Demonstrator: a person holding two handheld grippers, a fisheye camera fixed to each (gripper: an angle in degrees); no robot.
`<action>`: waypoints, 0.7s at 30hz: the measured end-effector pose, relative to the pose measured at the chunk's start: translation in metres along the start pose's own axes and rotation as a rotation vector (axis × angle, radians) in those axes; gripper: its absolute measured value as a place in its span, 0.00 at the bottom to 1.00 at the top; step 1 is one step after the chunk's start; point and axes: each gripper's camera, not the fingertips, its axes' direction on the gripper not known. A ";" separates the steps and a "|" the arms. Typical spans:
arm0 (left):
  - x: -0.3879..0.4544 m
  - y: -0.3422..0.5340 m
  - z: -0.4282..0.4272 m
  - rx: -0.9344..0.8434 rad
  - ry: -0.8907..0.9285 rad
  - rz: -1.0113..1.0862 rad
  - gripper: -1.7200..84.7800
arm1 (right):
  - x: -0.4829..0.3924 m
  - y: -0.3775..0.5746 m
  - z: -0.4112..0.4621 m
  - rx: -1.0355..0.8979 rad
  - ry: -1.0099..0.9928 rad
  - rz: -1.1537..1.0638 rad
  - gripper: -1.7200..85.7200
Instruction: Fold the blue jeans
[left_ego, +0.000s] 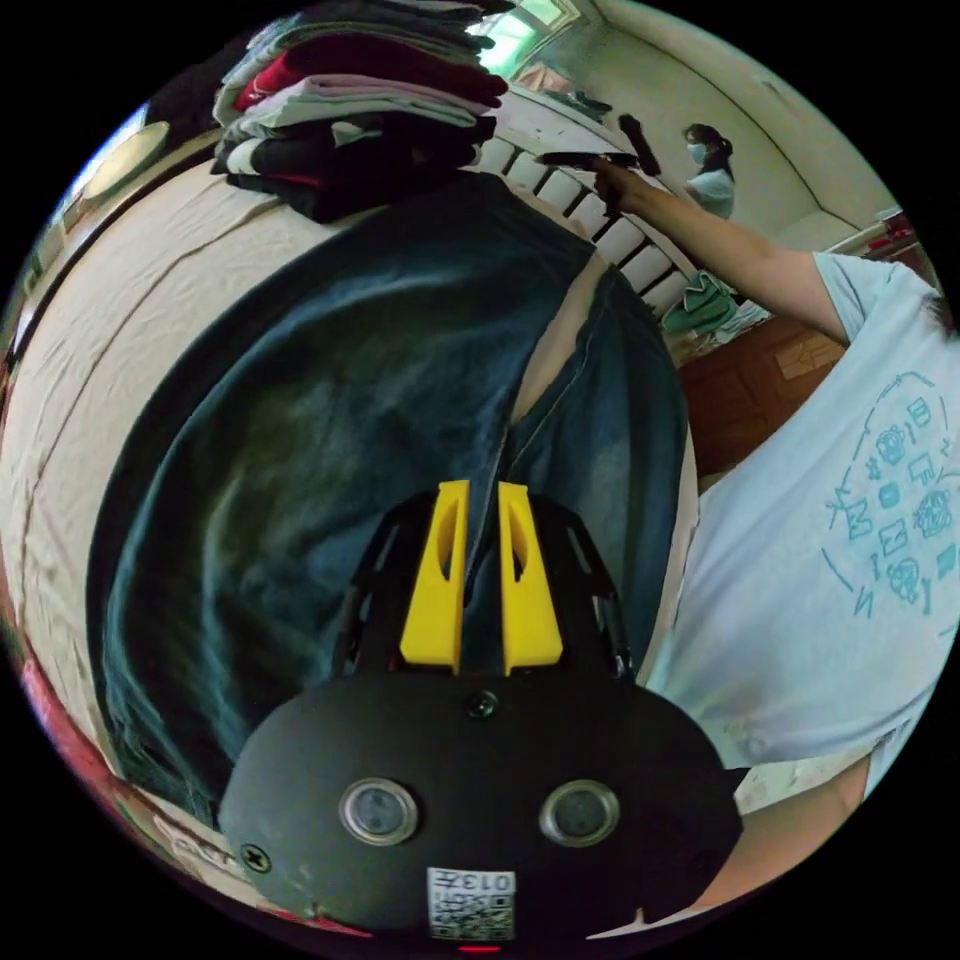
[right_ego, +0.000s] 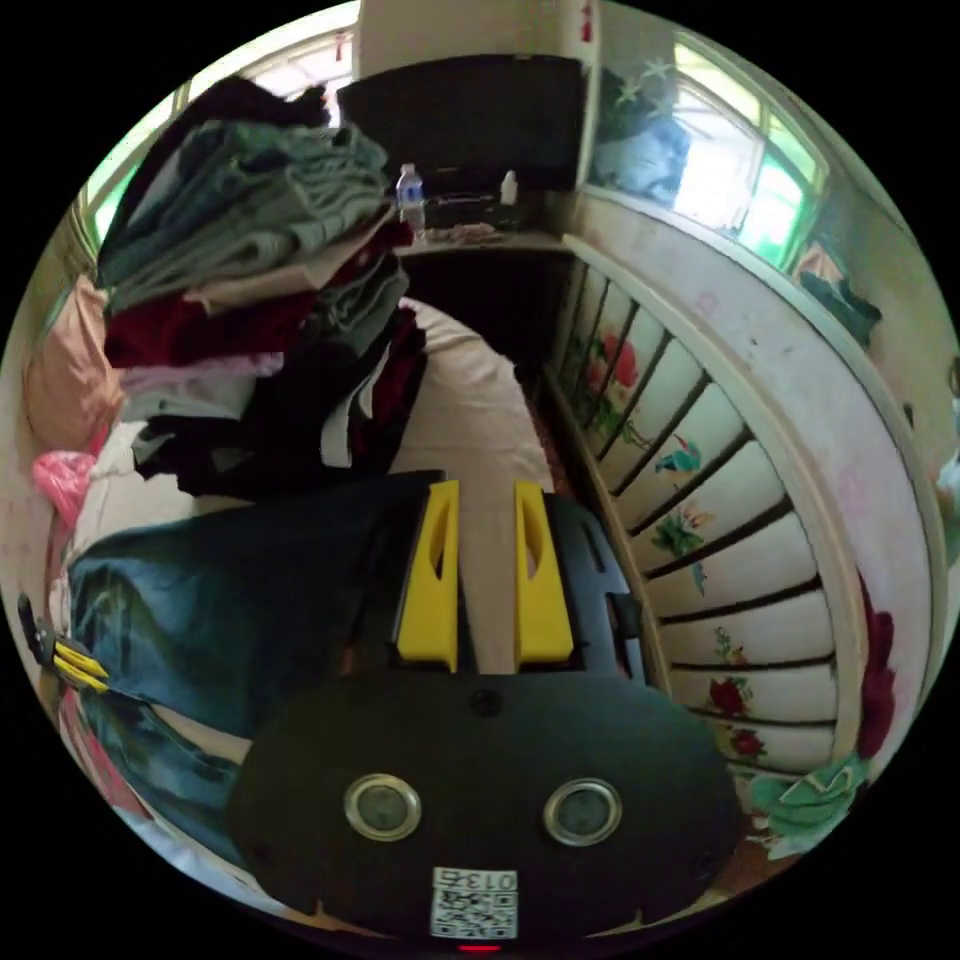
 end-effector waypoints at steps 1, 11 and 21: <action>0.003 0.017 -0.006 0.006 -0.040 -0.023 0.08 | 0.007 0.011 -0.012 0.031 -0.006 0.022 0.10; -0.011 0.129 0.017 0.008 -0.110 -0.295 0.05 | 0.048 0.253 -0.106 0.018 0.102 0.204 0.04; 0.016 0.348 -0.053 0.325 -0.323 -0.878 0.12 | 0.140 0.449 -0.146 -0.016 -0.280 0.748 0.12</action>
